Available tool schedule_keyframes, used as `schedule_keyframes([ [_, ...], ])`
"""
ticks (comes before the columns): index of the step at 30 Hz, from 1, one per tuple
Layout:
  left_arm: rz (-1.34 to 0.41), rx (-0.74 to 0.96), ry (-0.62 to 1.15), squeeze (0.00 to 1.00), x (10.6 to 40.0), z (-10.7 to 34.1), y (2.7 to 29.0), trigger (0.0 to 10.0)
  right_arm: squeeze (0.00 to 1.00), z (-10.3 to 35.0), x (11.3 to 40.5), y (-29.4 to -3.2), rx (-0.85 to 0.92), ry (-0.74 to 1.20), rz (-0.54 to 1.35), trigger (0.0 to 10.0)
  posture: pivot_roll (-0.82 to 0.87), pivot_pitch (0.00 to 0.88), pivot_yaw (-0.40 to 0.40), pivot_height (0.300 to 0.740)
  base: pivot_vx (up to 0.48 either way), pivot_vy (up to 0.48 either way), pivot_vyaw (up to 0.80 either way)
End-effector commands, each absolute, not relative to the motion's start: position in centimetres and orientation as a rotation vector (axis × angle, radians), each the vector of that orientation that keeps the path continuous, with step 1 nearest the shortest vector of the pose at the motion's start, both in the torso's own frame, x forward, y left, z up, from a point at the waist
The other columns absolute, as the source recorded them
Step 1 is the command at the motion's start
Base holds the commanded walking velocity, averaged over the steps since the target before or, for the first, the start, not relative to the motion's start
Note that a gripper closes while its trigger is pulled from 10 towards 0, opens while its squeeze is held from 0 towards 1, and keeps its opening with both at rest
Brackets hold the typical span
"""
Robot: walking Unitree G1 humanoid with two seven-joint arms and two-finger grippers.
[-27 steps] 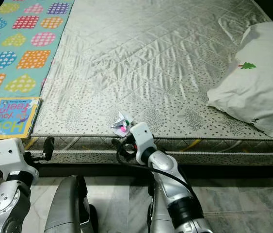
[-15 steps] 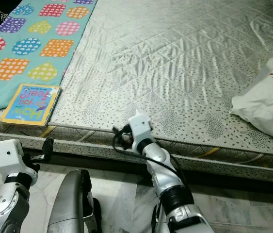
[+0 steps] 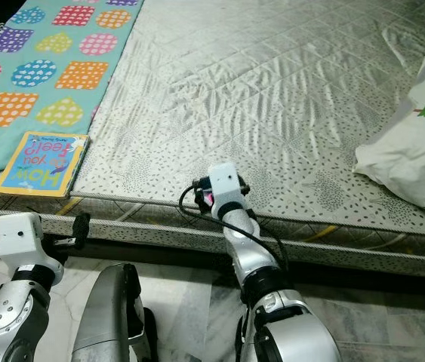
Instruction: Clean up the room
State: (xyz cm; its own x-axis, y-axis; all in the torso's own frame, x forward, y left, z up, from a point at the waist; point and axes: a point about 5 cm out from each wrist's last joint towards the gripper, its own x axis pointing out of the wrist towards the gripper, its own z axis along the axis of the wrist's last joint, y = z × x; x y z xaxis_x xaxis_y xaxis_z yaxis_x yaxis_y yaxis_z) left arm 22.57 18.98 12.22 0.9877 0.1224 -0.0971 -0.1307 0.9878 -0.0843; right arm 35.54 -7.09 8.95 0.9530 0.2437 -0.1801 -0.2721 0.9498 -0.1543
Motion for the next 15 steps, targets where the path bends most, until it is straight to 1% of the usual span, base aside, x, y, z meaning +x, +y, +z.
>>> schedule_keyframes([
  [1,0.133,-0.084,0.101,0.00,22.2,12.2,19.0,10.0,0.00,9.0,35.6,-6.6,-0.193,0.157,0.265,10.0,0.05,0.258,0.015,0.553,0.000,0.000,0.00],
  [6,0.130,-0.094,0.098,0.00,21.5,12.6,18.9,10.0,0.00,9.0,35.6,-6.1,-0.196,0.157,0.240,10.0,0.07,0.284,0.011,0.553,0.000,0.000,0.00],
  [15,0.152,-0.097,0.125,0.00,20.0,12.5,19.0,10.0,0.00,8.9,35.6,-6.1,-0.201,0.158,0.216,10.0,0.10,0.324,0.003,0.553,0.000,0.000,0.00],
])
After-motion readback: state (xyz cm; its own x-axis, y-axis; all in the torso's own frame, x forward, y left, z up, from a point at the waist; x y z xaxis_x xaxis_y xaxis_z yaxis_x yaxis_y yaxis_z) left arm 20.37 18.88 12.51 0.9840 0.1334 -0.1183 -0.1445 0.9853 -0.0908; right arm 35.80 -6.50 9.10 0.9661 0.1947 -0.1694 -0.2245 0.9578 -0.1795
